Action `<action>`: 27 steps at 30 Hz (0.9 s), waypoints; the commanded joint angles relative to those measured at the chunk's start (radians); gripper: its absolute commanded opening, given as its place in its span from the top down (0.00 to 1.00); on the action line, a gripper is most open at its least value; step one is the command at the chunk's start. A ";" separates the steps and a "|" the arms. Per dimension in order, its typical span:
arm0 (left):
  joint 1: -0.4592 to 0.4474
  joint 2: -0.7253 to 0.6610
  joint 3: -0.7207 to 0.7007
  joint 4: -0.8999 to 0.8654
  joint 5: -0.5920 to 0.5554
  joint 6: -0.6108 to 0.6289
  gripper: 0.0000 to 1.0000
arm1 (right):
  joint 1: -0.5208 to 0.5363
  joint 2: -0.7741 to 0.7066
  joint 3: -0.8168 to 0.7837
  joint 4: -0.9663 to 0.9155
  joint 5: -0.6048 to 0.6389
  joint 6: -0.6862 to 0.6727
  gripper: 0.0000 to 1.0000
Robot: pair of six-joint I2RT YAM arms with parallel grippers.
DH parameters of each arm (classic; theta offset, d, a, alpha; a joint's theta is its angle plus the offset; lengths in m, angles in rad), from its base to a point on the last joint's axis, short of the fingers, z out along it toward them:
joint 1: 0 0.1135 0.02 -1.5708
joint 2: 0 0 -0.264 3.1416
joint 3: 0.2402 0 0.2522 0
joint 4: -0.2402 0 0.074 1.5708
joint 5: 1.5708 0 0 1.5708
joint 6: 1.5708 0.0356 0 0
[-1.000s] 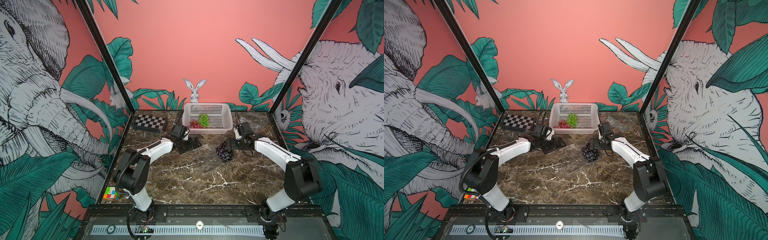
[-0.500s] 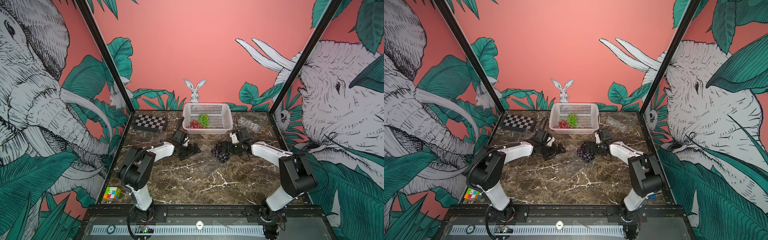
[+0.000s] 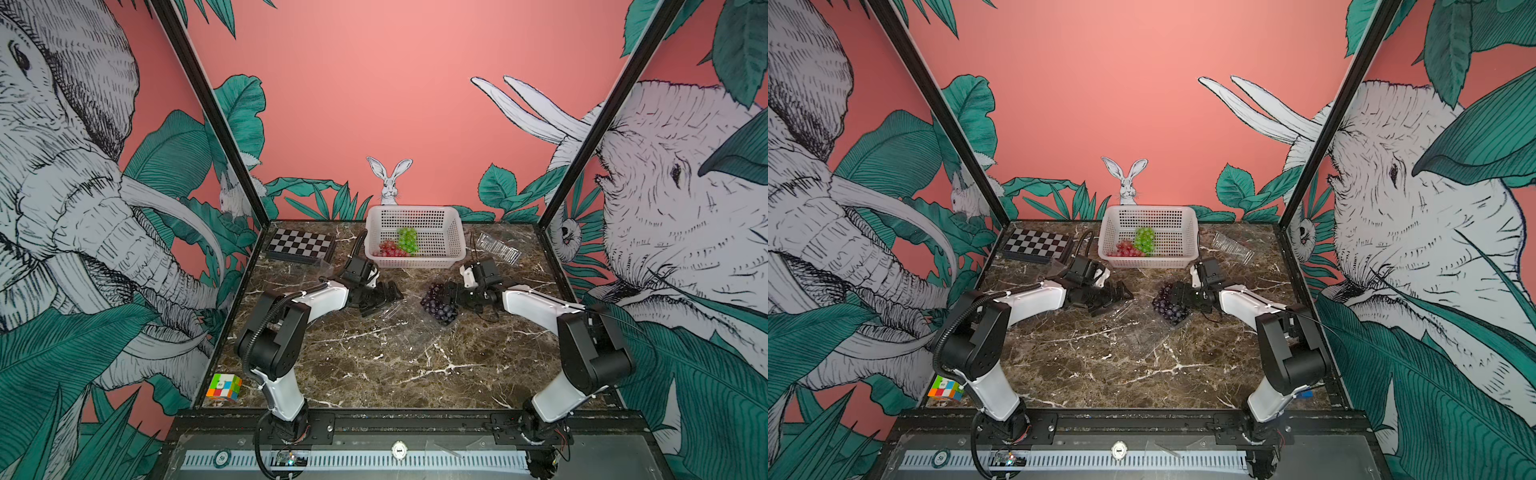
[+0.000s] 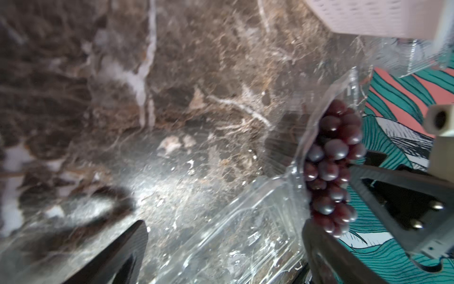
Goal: Pack grapes into containers
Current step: Adjust the grape in the packing box.
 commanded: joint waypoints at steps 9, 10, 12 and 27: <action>0.023 -0.033 0.011 -0.037 -0.014 0.021 0.00 | -0.029 -0.061 0.099 -0.158 0.195 -0.162 0.20; 0.023 -0.035 0.009 -0.037 -0.013 0.021 0.00 | -0.029 -0.046 0.110 -0.161 0.197 -0.171 0.24; 0.023 -0.041 0.006 -0.041 -0.013 0.024 0.01 | -0.029 -0.031 0.128 -0.160 0.182 -0.180 0.28; 0.035 -0.043 -0.001 -0.048 -0.013 0.037 0.01 | -0.028 0.108 0.160 -0.116 0.107 -0.171 0.59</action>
